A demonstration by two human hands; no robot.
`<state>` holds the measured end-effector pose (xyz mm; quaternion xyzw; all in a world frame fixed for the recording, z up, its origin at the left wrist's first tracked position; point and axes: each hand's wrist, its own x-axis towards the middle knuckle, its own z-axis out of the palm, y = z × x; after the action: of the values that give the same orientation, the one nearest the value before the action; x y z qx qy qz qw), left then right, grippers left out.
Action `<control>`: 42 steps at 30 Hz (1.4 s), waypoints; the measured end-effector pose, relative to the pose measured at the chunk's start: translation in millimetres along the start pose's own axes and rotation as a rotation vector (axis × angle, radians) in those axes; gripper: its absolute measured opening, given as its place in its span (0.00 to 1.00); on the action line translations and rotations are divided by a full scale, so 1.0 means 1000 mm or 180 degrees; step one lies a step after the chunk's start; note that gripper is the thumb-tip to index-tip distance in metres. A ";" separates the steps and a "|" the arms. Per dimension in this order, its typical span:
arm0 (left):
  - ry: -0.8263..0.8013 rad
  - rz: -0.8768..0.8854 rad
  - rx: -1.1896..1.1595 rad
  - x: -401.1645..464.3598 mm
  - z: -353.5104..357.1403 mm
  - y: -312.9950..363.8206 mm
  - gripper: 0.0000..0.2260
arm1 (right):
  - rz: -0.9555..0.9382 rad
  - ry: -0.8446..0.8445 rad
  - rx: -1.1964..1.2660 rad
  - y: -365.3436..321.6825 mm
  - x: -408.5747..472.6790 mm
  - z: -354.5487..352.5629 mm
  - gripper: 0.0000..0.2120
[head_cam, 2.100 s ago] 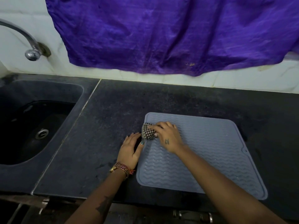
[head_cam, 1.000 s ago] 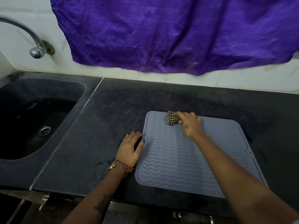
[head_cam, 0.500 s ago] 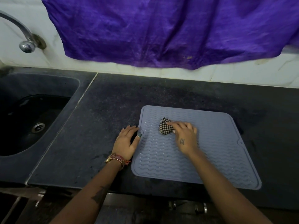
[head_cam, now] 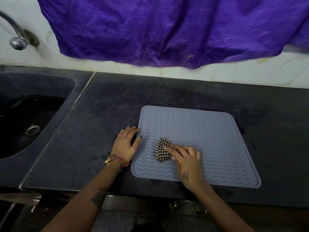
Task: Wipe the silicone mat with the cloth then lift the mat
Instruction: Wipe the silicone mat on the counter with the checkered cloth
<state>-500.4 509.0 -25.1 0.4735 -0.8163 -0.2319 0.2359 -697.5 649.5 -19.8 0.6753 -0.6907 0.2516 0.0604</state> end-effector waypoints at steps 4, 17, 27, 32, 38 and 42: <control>-0.0045 0.0059 0.0193 -0.001 0.001 0.001 0.34 | 0.0079 0.0070 0.0181 0.003 -0.012 -0.013 0.18; -0.0108 0.0088 0.0557 -0.002 0.003 0.004 0.35 | -0.0470 -0.0136 0.0071 0.046 -0.078 -0.042 0.21; -0.0226 0.0107 0.0801 -0.001 0.004 0.007 0.36 | -0.0200 0.0053 0.0130 0.060 -0.062 -0.050 0.20; -0.0254 0.0080 0.0814 -0.001 0.004 0.008 0.37 | -0.0123 0.0039 -0.0085 0.078 -0.042 -0.046 0.18; -0.0246 0.0055 0.0775 0.000 0.005 0.008 0.37 | 0.0069 0.0274 -0.0097 0.095 0.000 -0.039 0.18; -0.0200 0.0057 0.0708 0.000 0.004 0.009 0.36 | -0.0114 0.0010 -0.0117 0.104 0.019 -0.033 0.23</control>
<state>-508.7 513.5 -23.1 0.4820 -0.8482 -0.1524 0.1583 -808.0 642.9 -10.7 0.6860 -0.6828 0.2388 0.0783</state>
